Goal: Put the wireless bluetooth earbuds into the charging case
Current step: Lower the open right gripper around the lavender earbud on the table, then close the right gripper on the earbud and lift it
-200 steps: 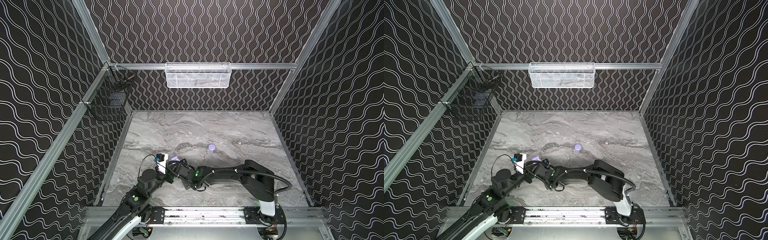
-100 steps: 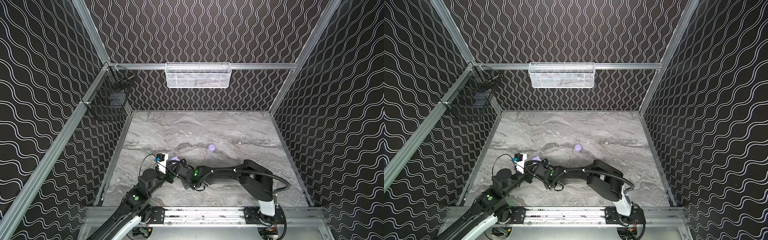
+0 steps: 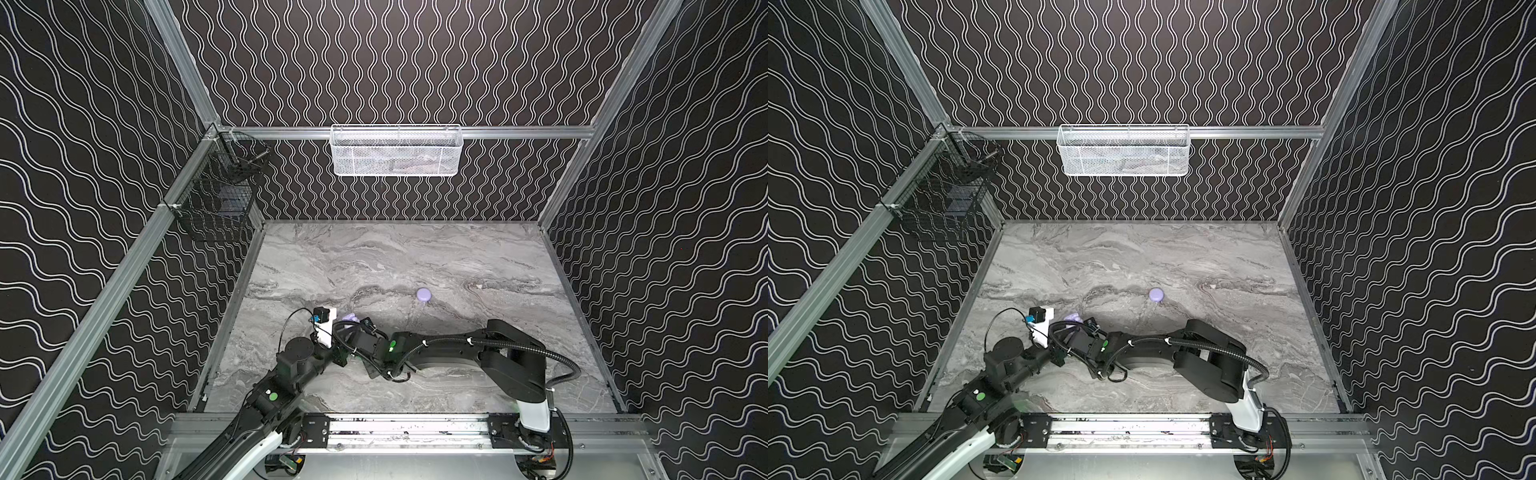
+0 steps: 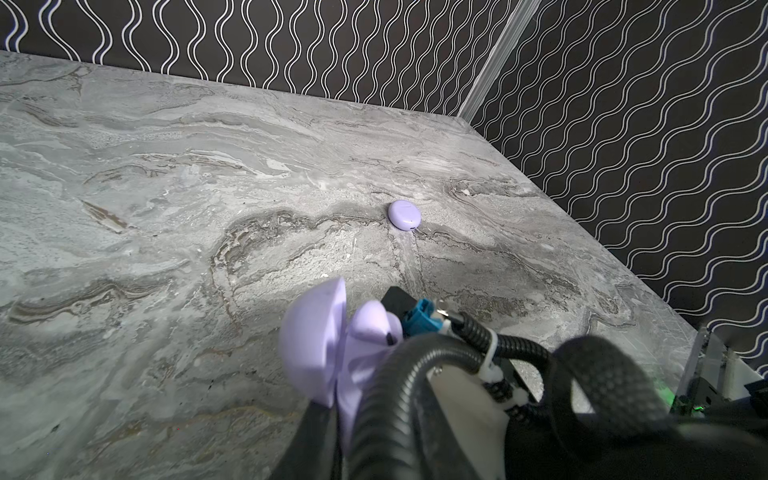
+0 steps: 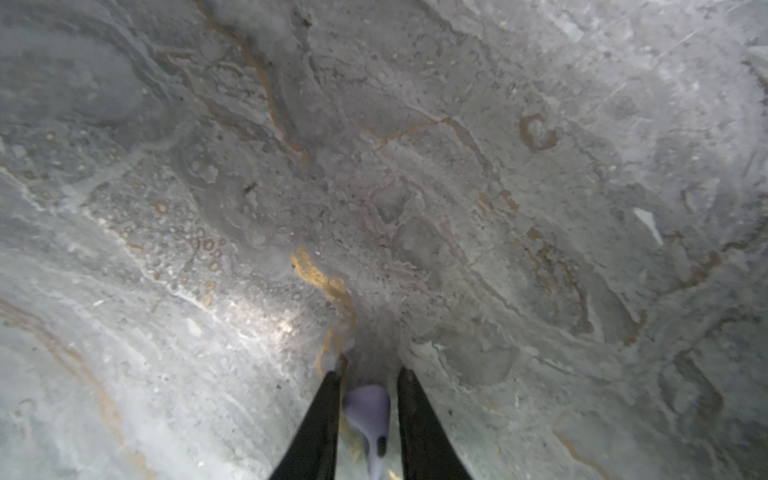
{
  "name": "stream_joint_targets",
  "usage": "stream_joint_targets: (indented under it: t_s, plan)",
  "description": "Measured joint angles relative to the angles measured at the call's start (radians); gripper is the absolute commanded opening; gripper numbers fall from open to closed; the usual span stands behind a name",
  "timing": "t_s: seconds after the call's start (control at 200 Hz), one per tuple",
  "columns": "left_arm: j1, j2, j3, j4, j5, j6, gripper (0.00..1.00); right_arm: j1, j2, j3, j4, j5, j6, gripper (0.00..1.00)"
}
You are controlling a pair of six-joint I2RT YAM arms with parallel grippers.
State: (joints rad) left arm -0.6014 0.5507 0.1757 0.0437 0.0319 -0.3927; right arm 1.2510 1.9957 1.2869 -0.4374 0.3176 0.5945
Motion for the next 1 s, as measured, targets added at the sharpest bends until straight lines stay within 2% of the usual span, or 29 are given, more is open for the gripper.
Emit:
stream_joint_targets:
  t_s: [0.27,0.996]
  plan:
    - [0.0,0.001,0.0,0.0,0.004,0.0,0.16,0.0,-0.01,-0.01,-0.002,0.005,0.0,0.19]
    - [0.0,0.004,0.0,0.014,0.011,0.001,0.16,0.006,-0.142,-0.064,-0.016,0.043,0.018,0.18]
